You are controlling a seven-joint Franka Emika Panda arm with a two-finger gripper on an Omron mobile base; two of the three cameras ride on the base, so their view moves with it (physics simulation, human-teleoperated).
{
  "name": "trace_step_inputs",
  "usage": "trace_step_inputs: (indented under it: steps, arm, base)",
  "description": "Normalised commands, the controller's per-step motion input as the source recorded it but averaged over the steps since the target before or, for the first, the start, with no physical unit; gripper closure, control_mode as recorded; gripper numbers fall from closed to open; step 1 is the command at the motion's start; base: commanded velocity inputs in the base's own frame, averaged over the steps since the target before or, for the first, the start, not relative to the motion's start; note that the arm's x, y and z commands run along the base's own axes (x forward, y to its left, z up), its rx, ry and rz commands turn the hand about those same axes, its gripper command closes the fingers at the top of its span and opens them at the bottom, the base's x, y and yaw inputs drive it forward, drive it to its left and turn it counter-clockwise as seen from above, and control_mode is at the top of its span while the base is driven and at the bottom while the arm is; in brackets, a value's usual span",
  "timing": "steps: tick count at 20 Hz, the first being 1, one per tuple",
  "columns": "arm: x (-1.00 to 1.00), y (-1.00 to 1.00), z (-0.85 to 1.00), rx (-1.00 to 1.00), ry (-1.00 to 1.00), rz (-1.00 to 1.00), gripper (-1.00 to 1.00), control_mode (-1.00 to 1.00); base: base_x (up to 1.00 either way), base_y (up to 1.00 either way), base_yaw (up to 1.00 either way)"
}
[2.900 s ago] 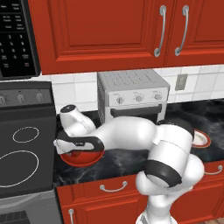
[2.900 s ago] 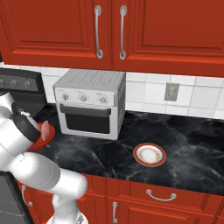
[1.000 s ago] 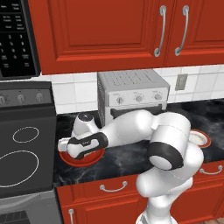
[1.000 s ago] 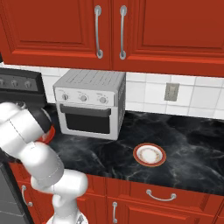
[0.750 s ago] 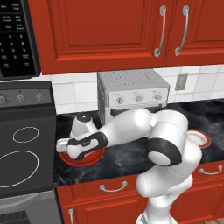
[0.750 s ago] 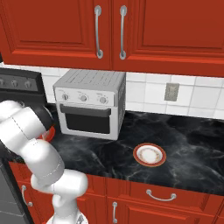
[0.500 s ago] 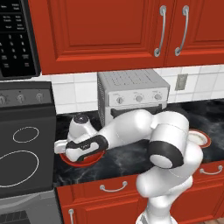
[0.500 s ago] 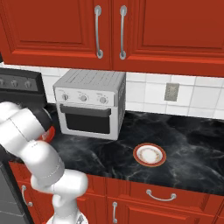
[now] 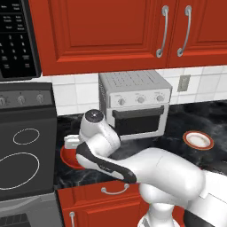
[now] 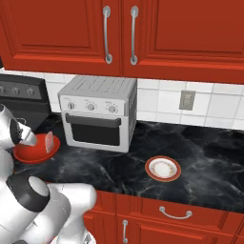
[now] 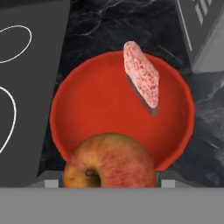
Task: Remove the apple from the bowl and place it on the small plate. Then place the bowl with only the steak in the microwave, close the door, and press the start button to microwave the steak.
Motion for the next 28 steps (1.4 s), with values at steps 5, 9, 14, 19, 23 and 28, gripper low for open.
trace_step_inputs:
  steps: [5,9,14,19,23,28]
  arm:
    - [-0.22,-1.00,0.66,0.12,0.04,-0.17,1.00,-1.00]
    - [-0.16,-1.00,0.71,0.15,0.02,-0.15,1.00,-1.00]
    - [-0.16,-1.00,0.19,0.15,0.07,-0.20,1.00,-1.00]
    - [-0.08,-1.00,-0.19,0.17,0.06,-0.21,1.00,-1.00]
    - [-0.01,-1.00,-0.14,0.15,0.08,-0.20,1.00,-1.00]
    - [0.00,-1.00,0.00,0.08,0.20,-0.20,1.00,-1.00]
  base:
    - [0.00,0.00,0.00]
    - [0.00,0.00,0.00]
    - [0.00,0.00,0.00]
    - [0.00,0.00,0.00]
    - [0.00,0.00,0.00]
    - [0.00,0.00,0.00]
